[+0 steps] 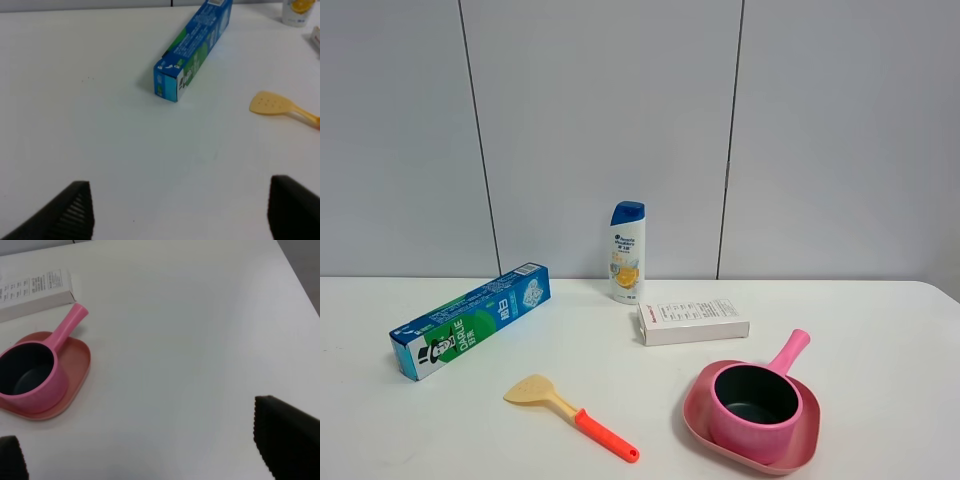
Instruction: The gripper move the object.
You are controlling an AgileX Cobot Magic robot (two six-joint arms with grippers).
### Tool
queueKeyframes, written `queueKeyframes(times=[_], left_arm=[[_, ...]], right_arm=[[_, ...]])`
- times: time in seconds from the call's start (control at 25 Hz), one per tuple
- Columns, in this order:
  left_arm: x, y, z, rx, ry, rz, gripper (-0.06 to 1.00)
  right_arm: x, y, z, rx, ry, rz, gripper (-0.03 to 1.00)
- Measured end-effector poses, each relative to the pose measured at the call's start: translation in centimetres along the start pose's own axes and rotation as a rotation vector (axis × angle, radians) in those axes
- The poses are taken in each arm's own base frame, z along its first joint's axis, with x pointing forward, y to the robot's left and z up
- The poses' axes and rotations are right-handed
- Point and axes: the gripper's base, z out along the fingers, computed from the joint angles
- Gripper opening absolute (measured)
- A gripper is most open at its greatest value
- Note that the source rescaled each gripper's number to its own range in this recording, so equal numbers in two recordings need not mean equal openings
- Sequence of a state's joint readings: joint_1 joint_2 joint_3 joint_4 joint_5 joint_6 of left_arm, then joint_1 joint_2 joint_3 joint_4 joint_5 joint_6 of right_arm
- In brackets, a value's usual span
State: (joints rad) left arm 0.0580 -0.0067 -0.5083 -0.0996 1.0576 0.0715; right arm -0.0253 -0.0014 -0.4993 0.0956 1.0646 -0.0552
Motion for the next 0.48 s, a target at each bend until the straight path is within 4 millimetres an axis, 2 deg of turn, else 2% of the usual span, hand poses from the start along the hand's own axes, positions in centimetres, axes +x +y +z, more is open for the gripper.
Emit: queueKeyframes(times=[0.48], left_arm=[[0.00, 0.01, 0.00, -0.001, 0.000, 0.001, 0.77]], right_arm=[[0.00, 0.00, 0.00, 0.000, 0.000, 0.000, 1.00]])
